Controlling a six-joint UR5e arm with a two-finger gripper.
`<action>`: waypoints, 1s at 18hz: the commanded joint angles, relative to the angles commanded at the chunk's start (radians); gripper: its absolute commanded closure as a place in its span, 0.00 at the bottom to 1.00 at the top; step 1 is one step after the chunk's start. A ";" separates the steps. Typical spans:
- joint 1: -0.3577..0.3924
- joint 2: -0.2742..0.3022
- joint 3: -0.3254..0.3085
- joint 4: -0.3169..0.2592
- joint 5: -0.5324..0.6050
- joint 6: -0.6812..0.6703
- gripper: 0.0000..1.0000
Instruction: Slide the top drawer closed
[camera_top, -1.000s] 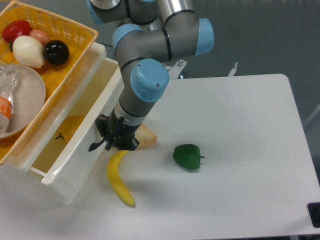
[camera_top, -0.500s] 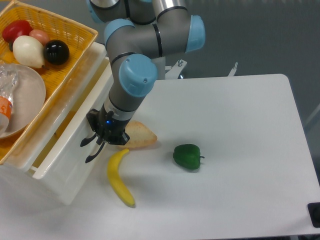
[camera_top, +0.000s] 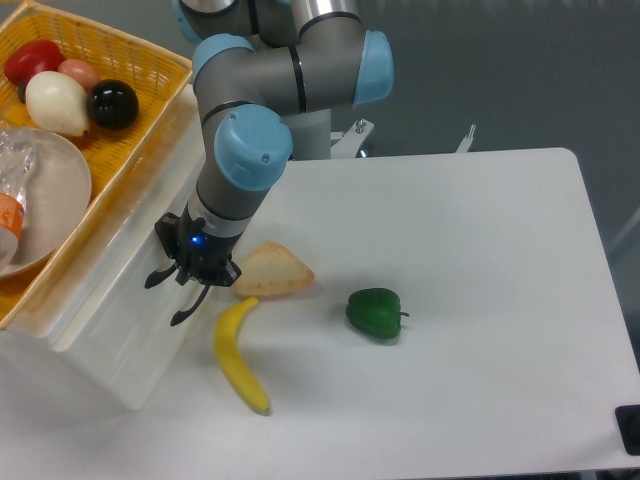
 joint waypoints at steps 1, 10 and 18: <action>-0.002 -0.002 0.000 0.002 0.000 0.000 0.91; 0.012 -0.006 0.012 0.006 0.002 0.003 0.87; 0.124 -0.012 0.054 0.100 0.005 0.015 0.47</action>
